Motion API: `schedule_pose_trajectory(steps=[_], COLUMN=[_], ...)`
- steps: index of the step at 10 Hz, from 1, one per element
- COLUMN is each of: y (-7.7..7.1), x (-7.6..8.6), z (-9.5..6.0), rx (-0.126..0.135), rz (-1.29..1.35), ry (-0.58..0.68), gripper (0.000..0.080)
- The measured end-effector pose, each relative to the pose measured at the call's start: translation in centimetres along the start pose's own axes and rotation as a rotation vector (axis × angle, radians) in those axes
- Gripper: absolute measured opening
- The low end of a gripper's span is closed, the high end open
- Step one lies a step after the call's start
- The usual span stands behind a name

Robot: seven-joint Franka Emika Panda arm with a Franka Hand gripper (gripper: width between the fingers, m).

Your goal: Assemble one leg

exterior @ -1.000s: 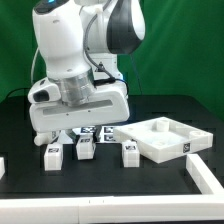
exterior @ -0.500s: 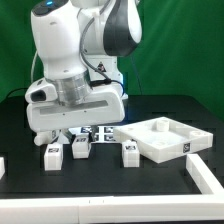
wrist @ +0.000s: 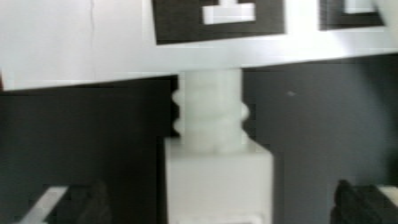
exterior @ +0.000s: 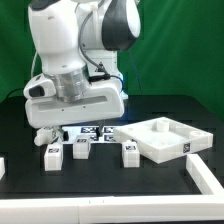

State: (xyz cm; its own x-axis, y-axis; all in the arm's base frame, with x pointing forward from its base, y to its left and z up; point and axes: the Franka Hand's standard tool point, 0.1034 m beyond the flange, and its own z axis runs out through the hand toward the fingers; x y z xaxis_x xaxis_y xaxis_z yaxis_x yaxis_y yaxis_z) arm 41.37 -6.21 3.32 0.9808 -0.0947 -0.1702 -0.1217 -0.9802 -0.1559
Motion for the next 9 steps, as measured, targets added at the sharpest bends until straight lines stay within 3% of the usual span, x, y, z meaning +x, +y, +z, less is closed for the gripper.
schedule_pose_trajectory(steps=[2, 4, 7, 8, 9], y=[-1.0, -3.2, -9.1, -10.0, -9.4], x=[0.7, 2.4, 5.6, 6.2, 5.2], z=[-1.9, -2.4, -1.5, -0.8, 0.3], rx=[0.005, -0.004, -0.009, -0.005, -0.002], rz=[0.018, 0.035, 0.098, 0.125, 0.174], ry=[0.013, 0.033, 0.048, 0.092, 0.122], gripper=[0.0647, 0.0649, 0.0649, 0.0649, 0.0649])
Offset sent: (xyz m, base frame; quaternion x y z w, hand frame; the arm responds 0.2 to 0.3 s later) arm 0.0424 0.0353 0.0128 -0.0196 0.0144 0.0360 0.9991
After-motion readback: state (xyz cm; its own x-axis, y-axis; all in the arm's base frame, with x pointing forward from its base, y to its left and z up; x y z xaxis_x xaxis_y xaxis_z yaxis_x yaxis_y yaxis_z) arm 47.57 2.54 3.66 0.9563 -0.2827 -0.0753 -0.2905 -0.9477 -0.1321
